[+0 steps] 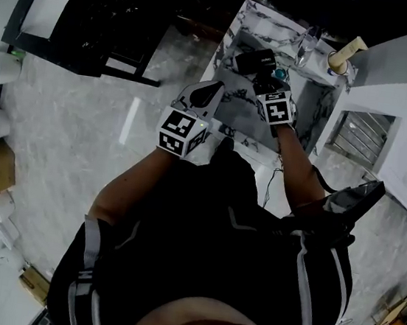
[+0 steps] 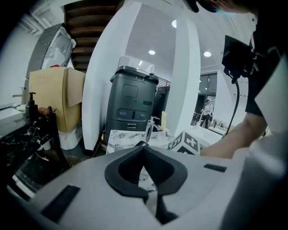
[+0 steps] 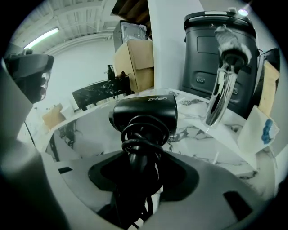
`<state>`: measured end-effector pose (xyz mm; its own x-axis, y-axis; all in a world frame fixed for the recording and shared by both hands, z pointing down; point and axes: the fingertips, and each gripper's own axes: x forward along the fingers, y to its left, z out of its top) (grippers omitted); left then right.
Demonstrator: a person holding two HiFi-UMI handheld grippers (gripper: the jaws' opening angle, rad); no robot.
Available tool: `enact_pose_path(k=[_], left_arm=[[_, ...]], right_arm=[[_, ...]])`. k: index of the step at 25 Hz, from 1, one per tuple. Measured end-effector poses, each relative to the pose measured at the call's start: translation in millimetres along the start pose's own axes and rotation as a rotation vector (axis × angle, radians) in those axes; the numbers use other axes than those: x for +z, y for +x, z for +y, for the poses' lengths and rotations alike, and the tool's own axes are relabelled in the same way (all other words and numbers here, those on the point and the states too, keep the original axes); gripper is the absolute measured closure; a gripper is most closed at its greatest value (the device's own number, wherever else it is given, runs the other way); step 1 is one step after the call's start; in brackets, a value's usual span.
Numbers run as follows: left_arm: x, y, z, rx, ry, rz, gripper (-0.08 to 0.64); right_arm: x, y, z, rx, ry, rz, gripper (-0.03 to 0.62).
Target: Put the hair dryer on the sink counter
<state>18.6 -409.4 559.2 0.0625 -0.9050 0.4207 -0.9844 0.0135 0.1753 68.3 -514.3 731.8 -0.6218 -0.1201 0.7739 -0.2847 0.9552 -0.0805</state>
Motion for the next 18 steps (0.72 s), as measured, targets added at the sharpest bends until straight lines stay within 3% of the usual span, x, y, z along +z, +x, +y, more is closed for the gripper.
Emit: enact_pose_path(k=[7, 18], left_arm=[[-13.6, -3.9, 12.5, 0.051, -0.009, 0.034, 0.558], [-26.7, -10.3, 11.0, 0.06, -0.021, 0.043, 0.558]], right_arm=[[-31.0, 41.3, -5.2, 0.018, 0.037, 0.091, 0.364], [-56.7, 74.4, -5.7, 0.02, 0.075, 0.159, 0.364]])
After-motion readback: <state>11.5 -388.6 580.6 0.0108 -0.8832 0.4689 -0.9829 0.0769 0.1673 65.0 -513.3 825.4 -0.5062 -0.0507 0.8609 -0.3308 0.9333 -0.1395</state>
